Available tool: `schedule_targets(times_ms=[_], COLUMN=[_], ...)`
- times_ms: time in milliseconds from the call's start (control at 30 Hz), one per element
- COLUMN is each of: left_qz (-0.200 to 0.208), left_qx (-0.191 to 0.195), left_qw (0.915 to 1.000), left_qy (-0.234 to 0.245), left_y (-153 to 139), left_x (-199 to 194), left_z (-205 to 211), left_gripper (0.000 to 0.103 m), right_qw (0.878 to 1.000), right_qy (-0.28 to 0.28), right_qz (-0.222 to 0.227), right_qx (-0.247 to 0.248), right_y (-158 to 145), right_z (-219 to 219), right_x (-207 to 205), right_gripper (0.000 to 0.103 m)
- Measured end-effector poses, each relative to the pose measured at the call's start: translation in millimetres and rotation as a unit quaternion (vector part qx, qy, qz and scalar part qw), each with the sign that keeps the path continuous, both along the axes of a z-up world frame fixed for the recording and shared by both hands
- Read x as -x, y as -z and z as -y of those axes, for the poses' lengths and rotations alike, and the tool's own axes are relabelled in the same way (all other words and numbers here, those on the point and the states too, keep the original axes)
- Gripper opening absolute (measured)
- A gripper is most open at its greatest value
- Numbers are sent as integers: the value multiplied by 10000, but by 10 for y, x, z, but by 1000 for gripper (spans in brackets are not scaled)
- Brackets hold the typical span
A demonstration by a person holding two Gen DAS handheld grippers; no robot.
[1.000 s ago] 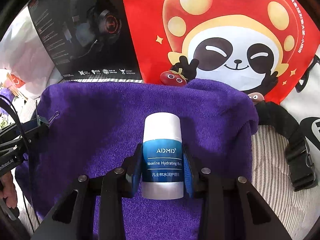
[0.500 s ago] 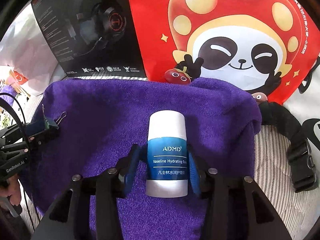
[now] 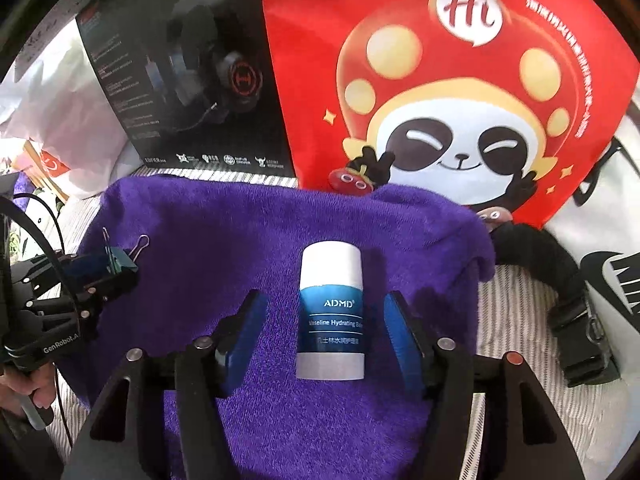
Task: Organize rigid objects
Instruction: 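Lower the clip and balm stick onto the towel and open both grippers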
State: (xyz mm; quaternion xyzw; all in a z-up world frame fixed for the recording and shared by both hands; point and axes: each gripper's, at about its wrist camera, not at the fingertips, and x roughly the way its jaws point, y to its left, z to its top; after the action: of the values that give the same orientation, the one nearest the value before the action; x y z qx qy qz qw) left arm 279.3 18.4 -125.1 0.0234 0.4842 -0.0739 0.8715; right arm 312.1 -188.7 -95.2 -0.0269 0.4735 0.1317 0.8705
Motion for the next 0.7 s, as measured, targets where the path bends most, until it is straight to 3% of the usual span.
schedule_targets(times_ms=[133, 367, 567, 700], left_qz=[-70, -175, -239, -107], left_qx=[-97, -89, 260, 242], left_qw=[9999, 9998, 9994, 9996], left_qy=[73, 40, 46, -14], left_y=[8, -30, -144, -272], left_x=[7, -9, 6, 50], left_z=[68, 88, 26, -30], left_gripper=[55, 56, 59, 59], right_qw=[10000, 9995, 9993, 9993], right_qy=[27, 65, 34, -5], right_qz=[57, 302, 333, 318], right_qx=[30, 31, 152, 189], right_y=[-73, -243, -268, -257], right_z=[50, 82, 52, 19], right_x=[49, 139, 163, 164], right_gripper=[63, 71, 71, 71])
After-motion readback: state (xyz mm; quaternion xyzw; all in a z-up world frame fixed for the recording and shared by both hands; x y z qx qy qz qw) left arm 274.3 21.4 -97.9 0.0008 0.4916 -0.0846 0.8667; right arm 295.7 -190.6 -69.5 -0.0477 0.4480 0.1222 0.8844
